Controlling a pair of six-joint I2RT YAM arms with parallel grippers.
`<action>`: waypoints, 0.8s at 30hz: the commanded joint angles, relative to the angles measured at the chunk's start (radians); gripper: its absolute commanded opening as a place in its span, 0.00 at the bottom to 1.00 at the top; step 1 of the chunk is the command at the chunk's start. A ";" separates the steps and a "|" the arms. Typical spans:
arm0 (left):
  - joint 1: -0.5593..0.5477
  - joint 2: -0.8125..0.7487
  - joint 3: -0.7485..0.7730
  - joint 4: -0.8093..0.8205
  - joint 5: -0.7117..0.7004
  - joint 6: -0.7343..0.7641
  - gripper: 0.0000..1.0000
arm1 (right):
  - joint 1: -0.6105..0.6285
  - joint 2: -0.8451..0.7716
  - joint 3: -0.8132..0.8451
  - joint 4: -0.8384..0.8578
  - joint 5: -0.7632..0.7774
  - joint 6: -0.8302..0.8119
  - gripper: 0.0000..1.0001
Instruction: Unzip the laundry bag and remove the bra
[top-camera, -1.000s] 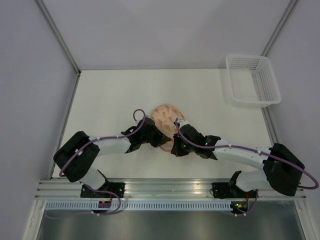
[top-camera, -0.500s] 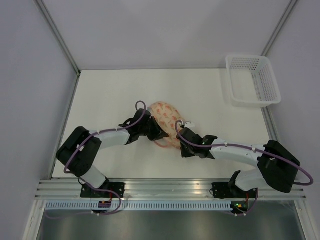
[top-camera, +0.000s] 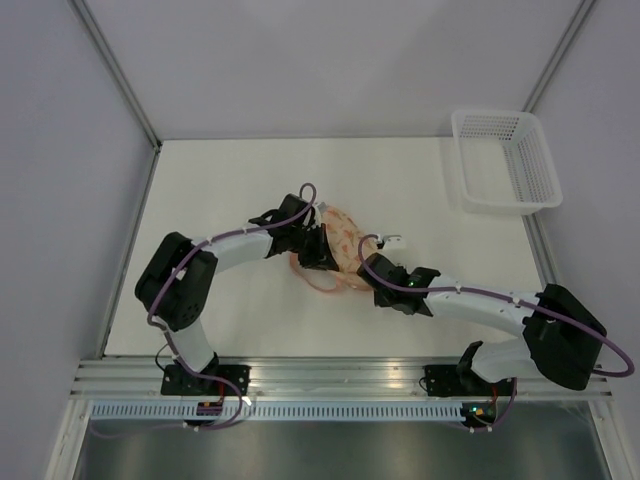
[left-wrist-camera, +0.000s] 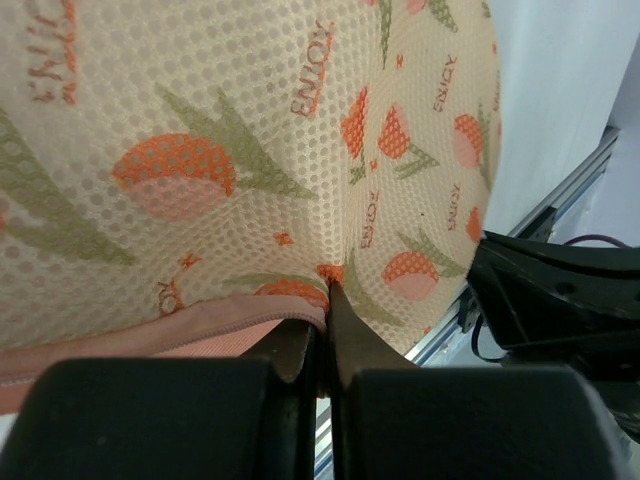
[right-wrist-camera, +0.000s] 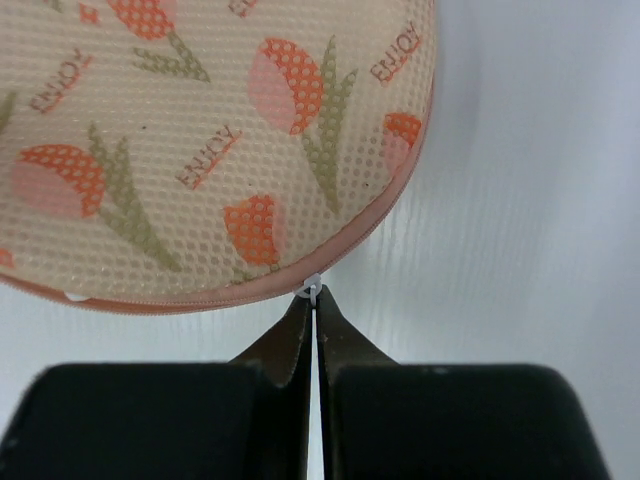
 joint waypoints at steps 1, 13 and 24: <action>0.004 0.061 0.105 -0.126 0.049 0.163 0.02 | -0.008 -0.073 0.010 -0.063 0.082 0.008 0.00; 0.005 0.227 0.462 -0.160 0.107 0.192 0.53 | -0.008 -0.149 -0.015 -0.031 -0.017 -0.026 0.00; -0.024 -0.229 -0.063 -0.002 -0.198 -0.250 0.73 | -0.008 -0.095 -0.028 0.173 -0.247 -0.081 0.00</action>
